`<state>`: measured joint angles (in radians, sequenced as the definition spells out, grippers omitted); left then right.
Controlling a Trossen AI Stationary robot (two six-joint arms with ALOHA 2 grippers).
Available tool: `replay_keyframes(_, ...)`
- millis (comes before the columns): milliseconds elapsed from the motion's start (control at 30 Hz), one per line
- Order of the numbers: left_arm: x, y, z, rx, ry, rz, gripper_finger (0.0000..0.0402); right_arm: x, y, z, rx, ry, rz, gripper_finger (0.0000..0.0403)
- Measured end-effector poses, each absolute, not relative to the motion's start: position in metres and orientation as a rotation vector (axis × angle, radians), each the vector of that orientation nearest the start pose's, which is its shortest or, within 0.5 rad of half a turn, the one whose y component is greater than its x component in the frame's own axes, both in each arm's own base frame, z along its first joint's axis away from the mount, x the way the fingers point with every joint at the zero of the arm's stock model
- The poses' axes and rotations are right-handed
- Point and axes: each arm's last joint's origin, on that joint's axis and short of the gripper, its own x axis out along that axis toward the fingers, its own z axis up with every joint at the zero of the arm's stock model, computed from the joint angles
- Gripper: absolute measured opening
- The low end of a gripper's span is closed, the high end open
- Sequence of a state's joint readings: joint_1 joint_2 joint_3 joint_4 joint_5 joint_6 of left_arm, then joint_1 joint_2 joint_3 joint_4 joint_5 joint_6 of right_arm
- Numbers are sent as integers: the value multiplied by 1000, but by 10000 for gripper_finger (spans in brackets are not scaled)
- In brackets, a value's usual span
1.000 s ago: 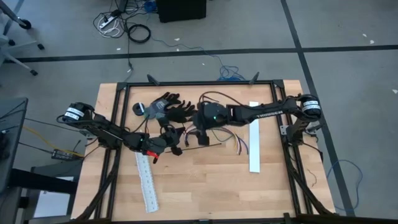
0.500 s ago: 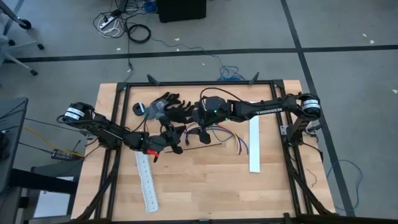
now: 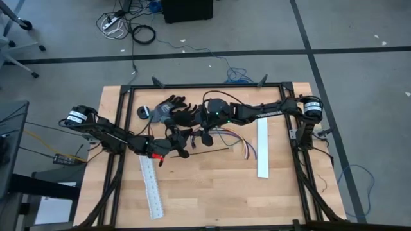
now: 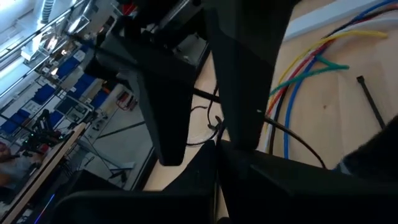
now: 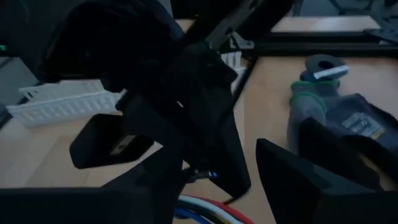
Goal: Ziptie cables
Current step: Wrap the cables together using the black zip
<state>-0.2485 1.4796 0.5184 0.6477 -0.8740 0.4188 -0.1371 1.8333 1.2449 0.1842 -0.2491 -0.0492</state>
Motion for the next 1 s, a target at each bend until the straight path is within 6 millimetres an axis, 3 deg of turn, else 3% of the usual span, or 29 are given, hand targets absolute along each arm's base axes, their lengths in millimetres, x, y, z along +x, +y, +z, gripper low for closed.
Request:
replay_keyframes(233, 264, -44, 171, 584, 420, 553, 0, 407, -51, 245, 22, 365, 131, 150)
replay_keyframes(600, 264, -44, 171, 586, 426, 556, 0, 407, -52, 244, 21, 372, 154, 111)
replay_keyframes(867, 264, -44, 170, 588, 429, 561, 0, 407, -54, 243, -3, 371, 156, 16)
replay_keyframes(1000, 264, -44, 170, 588, 430, 562, 0, 406, -54, 242, -24, 381, 162, 4)
